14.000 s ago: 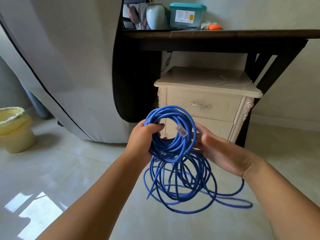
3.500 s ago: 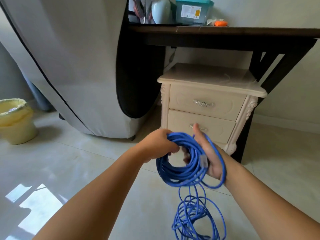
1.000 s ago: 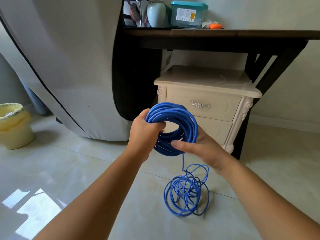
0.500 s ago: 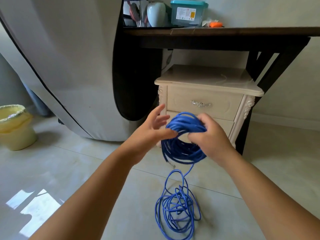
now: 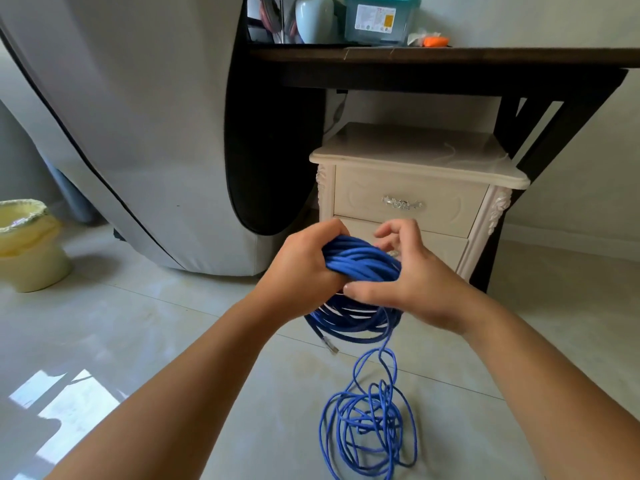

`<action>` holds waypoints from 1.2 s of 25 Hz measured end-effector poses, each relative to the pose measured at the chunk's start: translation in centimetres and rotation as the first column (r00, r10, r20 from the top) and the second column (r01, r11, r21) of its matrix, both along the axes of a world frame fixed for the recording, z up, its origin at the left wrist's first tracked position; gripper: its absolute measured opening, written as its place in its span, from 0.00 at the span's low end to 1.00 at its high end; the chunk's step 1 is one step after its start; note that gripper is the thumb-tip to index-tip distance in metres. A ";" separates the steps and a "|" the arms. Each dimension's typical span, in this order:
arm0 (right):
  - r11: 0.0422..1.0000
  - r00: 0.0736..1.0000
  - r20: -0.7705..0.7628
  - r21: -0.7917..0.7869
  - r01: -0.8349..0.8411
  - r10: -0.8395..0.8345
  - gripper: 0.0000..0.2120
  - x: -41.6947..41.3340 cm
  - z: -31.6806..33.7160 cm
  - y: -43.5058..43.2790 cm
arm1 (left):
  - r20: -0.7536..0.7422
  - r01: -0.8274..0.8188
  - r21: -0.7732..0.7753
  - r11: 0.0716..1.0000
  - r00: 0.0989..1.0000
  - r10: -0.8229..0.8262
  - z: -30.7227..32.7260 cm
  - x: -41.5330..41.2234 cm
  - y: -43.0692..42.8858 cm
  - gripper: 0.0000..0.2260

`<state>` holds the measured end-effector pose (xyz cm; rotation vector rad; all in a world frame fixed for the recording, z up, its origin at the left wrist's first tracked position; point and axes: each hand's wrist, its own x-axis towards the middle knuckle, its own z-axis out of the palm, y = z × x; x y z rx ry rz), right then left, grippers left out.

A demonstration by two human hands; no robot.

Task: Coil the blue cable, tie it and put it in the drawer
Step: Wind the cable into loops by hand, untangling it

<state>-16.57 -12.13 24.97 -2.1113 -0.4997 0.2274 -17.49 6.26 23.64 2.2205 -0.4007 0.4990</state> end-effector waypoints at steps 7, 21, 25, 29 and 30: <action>0.993 0.980 -0.180 0.094 -0.065 0.081 0.38 1.5 -0.9 -2.2 | -0.114 -0.125 -0.358 0.925 0.989 0.089 1.1 0.1 1.7 0.09; 0.667 0.901 -0.432 0.661 0.345 -0.038 0.12 0.5 -2.7 2.1 | -0.425 -0.275 -0.804 0.528 0.886 -0.186 -1.1 -0.2 -2.3 0.07; 0.695 0.906 -0.343 0.588 0.414 -0.249 0.10 1.4 -2.5 1.4 | -0.634 -0.221 -0.510 0.831 0.749 -0.190 -0.9 -0.5 -1.2 0.10; 0.942 0.951 0.054 0.160 0.294 -0.306 0.10 1.1 -2.4 1.2 | -0.472 0.003 -0.554 0.833 0.823 -0.317 -0.2 -0.1 1.0 0.38; 0.968 0.959 0.132 0.027 0.249 -0.250 0.10 0.7 -2.5 1.4 | -0.428 0.064 -0.398 0.915 0.869 -0.247 -0.2 -0.1 1.0 0.42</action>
